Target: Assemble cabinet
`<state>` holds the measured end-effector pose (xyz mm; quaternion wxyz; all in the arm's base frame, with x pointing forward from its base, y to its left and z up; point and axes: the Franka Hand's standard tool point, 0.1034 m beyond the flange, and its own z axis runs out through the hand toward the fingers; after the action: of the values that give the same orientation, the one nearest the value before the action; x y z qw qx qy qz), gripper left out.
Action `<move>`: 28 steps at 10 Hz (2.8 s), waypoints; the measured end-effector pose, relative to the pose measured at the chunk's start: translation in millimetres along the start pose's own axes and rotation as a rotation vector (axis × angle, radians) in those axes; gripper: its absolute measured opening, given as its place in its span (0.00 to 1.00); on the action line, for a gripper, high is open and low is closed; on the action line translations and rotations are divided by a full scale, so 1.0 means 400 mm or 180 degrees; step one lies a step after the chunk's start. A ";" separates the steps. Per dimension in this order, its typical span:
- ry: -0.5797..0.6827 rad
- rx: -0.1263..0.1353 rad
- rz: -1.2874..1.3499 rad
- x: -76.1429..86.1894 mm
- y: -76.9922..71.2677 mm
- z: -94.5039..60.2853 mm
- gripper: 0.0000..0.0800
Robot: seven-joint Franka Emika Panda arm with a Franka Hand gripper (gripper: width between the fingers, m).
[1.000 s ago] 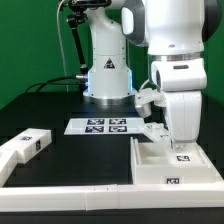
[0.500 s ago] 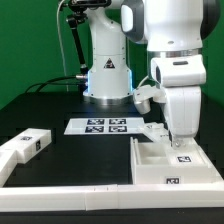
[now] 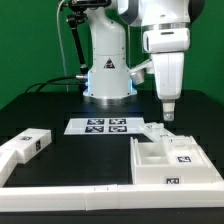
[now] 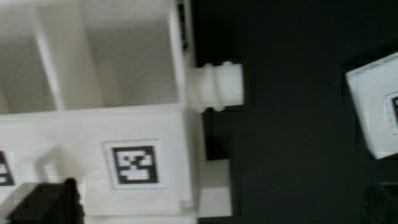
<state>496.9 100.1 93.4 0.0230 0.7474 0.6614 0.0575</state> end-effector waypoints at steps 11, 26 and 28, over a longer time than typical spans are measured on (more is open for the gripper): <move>-0.0037 0.0100 -0.1100 0.005 -0.166 0.059 1.00; 0.0201 0.0235 -0.1204 -0.014 -0.326 0.162 0.97; 0.0199 0.0238 -0.1203 -0.015 -0.326 0.162 0.81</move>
Offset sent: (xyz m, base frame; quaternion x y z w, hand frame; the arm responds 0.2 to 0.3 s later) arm 0.0000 0.0000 0.0000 0.0000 0.0000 0.0000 1.0000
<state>375.2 113.1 14.2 -0.0150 0.6082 0.7920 0.0508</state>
